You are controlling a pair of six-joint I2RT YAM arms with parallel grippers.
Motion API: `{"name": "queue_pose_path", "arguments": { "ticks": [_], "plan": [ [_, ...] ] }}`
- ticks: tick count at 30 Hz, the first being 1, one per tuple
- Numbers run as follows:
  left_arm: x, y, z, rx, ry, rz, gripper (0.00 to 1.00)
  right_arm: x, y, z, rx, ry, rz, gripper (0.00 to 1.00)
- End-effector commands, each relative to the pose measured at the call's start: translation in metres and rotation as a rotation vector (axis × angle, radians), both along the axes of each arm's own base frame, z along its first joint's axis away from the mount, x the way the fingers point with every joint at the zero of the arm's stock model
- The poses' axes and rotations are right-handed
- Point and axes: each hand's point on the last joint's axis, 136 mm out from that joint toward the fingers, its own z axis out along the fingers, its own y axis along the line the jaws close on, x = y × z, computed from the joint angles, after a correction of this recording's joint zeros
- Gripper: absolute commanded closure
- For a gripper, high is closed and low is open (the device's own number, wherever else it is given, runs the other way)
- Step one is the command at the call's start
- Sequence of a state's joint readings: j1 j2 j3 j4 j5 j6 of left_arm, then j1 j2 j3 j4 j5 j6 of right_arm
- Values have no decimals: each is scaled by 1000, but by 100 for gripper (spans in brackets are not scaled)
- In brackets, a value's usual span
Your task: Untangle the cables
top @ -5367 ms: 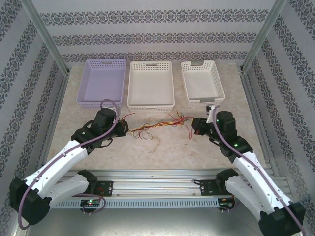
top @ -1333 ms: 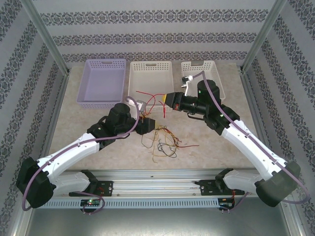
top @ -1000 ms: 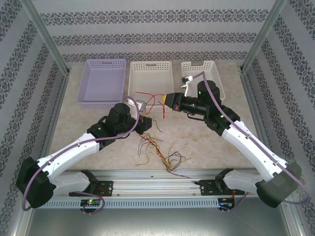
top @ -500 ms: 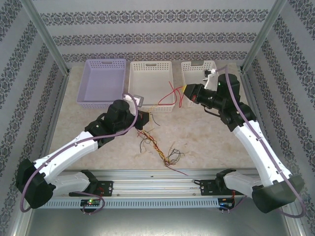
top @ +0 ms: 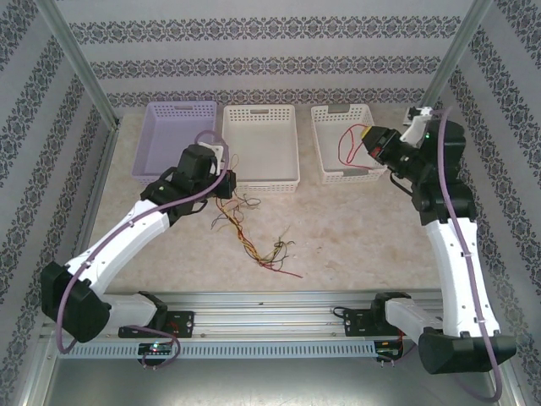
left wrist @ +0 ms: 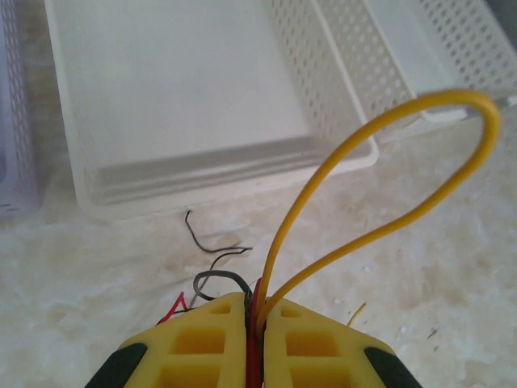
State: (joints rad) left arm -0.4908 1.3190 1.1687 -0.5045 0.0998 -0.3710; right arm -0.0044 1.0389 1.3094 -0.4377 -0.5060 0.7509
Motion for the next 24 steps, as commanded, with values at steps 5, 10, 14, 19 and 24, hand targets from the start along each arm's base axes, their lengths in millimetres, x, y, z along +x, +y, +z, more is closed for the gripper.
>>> {"name": "queue_pose_path", "arguments": {
  "ticks": [5, 10, 14, 19, 24],
  "plan": [
    [-9, 23, 18, 88, -26, -1, 100, 5, 21, -5, 9, -11, 96, 100],
    [-14, 30, 17, 67, -75, 10, 100, 23, 71, -30, -73, 37, 217, 100],
    [-19, 30, 22, 31, -114, 4, 100, 52, 110, -45, -132, 58, 273, 100],
    [-23, 35, 31, 23, -175, 8, 100, 107, 152, -80, -205, 116, 307, 100],
    [-25, 39, 31, 30, -202, 12, 100, 156, 196, -116, -312, 167, 335, 100]
  ]
}}
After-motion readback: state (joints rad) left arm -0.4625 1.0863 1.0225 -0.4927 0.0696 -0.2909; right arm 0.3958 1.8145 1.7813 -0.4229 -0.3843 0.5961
